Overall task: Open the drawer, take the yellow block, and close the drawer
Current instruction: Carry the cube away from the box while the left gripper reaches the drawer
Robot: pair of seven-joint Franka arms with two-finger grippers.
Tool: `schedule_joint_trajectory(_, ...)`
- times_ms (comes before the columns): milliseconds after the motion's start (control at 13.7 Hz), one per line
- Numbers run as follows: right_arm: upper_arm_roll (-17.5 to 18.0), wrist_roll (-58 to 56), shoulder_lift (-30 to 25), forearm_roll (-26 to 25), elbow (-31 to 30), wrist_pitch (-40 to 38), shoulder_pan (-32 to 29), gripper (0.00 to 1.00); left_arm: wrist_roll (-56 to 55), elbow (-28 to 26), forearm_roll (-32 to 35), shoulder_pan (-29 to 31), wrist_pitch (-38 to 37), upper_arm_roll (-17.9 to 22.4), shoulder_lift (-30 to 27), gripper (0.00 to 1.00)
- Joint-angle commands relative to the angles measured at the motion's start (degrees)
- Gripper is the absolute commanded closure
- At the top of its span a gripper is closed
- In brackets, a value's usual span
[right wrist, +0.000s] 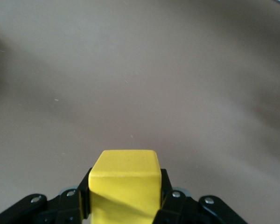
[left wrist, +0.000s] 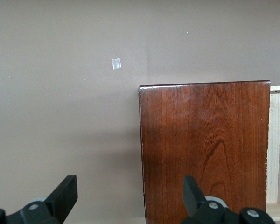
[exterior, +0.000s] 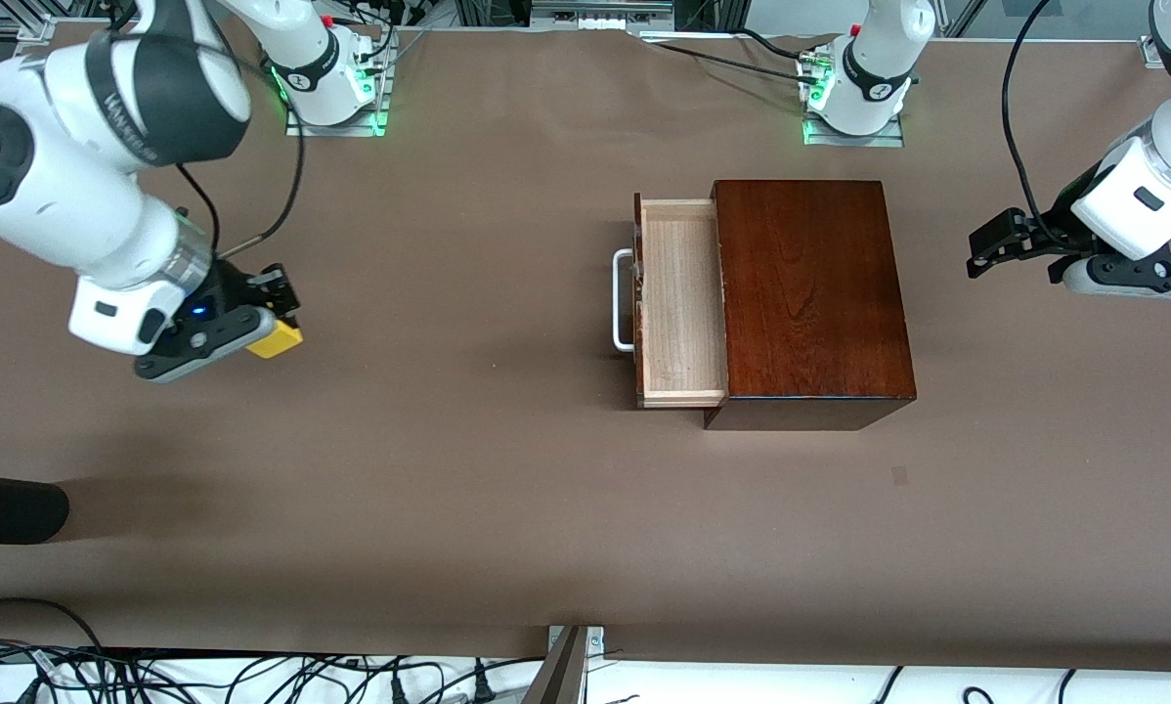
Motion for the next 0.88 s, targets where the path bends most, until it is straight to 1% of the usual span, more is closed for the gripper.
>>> schedule_joint_trajectory(0,-1.01,4.17,-7.15,1.28,-15.80,9.79,-1.80,1.00,0.34,1.90,-0.95,0.14,-1.37,-0.67,0.66,0.00)
schedule_joint_trajectory(73,-1.28,7.06,-7.24,1.28,-17.58,11.13,-1.80,1.00,0.60,1.99,-2.69,-0.73,-1.28,-0.67,0.93,0.00)
schedule_joint_trajectory(292,-1.46,15.07,-5.67,0.85,-18.83,11.67,-1.80,1.00,1.12,2.69,-2.71,-2.41,-3.29,-2.25,1.80,0.00)
schedule_joint_trajectory(438,-2.68,16.49,-3.65,0.58,-19.09,12.11,-1.80,1.00,2.88,2.86,-3.41,-3.90,-3.30,-5.05,2.94,0.00)
schedule_joint_trajectory(512,-3.99,16.50,-3.12,0.49,-20.40,14.20,-1.80,1.00,3.15,4.26,-3.41,-5.03,-3.30,-6.72,4.25,0.00)
schedule_joint_trajectory(585,-4.44,16.50,-2.94,0.49,-22.76,17.44,-1.88,1.00,3.15,6.62,-3.33,-6.61,-3.30,-8.39,6.79,0.00)
schedule_joint_trajectory(658,-4.53,16.67,-2.50,0.49,-25.31,20.95,-1.89,1.00,2.89,8.21,-3.59,-8.11,-3.30,-9.10,9.60,0.00)
schedule_joint_trajectory(731,-4.53,17.28,-1.37,0.49,-27.25,24.29,-1.89,1.00,2.88,9.10,-3.59,-11.08,-3.30,-9.28,11.37,0.00)
schedule_joint_trajectory(804,-4.88,17.72,0.91,0.49,-28.40,28.15,-1.89,1.00,2.62,9.45,-3.50,-14.59,-3.30,-9.37,12.87,0.00)
